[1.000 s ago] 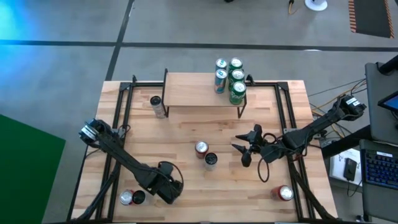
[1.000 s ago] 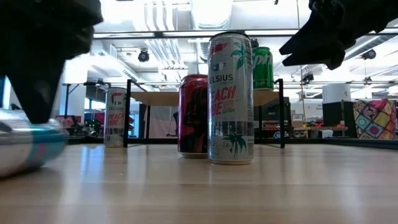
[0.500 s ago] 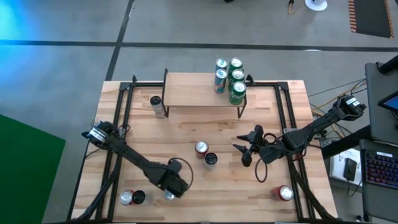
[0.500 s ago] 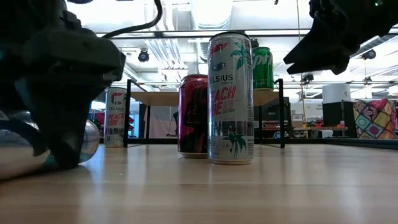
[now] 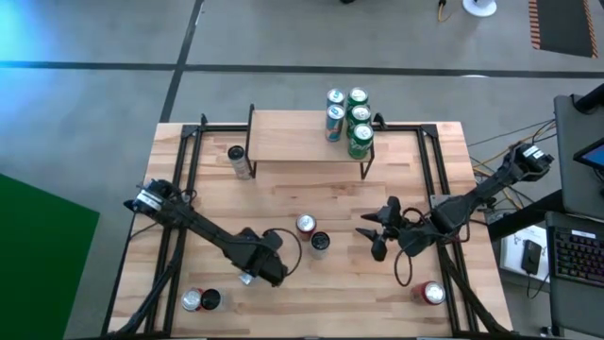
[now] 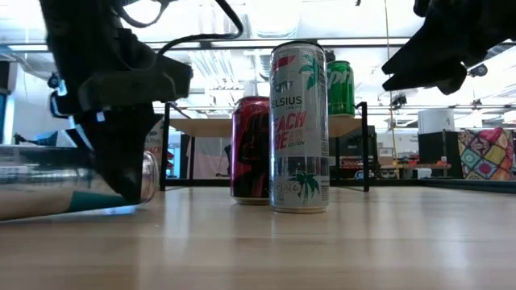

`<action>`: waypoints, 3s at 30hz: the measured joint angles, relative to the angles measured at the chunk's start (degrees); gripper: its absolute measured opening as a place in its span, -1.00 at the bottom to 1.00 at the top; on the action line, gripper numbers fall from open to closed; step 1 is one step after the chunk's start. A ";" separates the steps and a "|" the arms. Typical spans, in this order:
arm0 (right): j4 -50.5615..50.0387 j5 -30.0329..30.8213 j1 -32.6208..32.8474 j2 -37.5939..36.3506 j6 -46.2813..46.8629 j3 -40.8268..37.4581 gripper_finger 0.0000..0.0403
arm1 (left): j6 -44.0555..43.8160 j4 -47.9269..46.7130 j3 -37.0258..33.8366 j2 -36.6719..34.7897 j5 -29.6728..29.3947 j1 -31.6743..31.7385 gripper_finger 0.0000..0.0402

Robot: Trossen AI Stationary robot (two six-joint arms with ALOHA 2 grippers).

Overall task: Place canned beverage on shelf
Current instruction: Put the blue soda can on the shelf aligned with the other blue soda cans

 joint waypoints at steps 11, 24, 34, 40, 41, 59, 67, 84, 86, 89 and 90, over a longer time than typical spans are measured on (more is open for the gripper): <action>1.67 2.25 1.65 0.00 -1.52 -0.04 -0.01 | 10.30 -1.46 0.29 -9.58 -12.42 0.93 0.18; 39.41 -11.75 2.53 8.94 -43.44 0.75 -0.01 | 44.94 25.82 -8.83 -23.68 -22.82 -0.42 0.18; 20.75 -15.16 -2.53 10.11 -53.85 18.98 0.05 | 77.14 71.12 -25.48 -34.06 3.35 3.62 0.18; 2.99 -26.09 -7.26 14.11 -55.09 34.41 0.30 | 79.15 82.73 -30.16 -34.90 18.40 11.51 0.20; 0.55 -26.39 -7.85 15.02 -55.86 36.79 0.35 | 78.80 83.53 -30.16 -34.62 20.55 12.76 0.20; -22.16 -58.00 -19.62 34.58 -57.32 67.29 0.69 | 80.68 89.78 -28.52 -28.18 35.64 14.75 0.20; -23.06 -64.39 -21.32 38.80 -58.64 69.35 0.69 | 80.11 90.87 -29.14 -28.37 38.82 14.70 0.20; -23.37 -66.90 -21.89 39.52 -68.68 69.02 0.32 | 77.45 94.30 -29.86 -27.83 38.57 14.90 0.20; -23.30 -66.90 -21.89 39.52 -69.48 68.98 0.29 | 77.54 93.97 -29.88 -27.83 38.78 14.96 0.20; -22.93 -66.82 -21.89 39.22 -71.16 68.92 0.31 | 77.59 94.04 -29.88 -27.83 38.99 15.10 0.20; -22.73 -66.81 -21.89 39.21 -72.44 68.89 0.34 | 77.61 94.08 -29.88 -27.85 39.04 15.10 0.20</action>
